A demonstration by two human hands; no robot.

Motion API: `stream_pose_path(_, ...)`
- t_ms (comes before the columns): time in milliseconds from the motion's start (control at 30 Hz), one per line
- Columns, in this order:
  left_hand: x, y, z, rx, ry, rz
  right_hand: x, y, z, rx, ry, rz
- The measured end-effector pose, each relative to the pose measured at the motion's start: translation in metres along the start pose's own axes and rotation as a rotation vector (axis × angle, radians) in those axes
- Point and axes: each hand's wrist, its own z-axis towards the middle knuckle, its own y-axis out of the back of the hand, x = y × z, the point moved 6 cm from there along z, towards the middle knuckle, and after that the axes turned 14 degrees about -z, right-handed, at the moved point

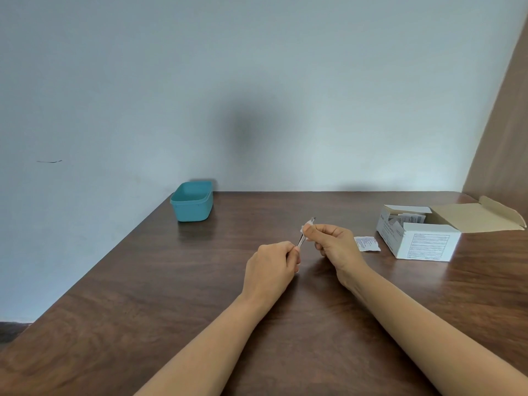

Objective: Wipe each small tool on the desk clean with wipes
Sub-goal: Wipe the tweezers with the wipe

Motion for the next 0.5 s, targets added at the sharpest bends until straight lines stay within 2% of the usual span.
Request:
stream_pose_path(267,0.003,0.002,0.001,-0.030,-0.021,-0.004,0.005,-0.016,-0.011,0.067,0.074,-0.142)
stream_pose_path(500,0.004,0.006,0.003,-0.092,0.016,-0.183,0.006,-0.007,-0.011,-0.004,0.008,-0.037)
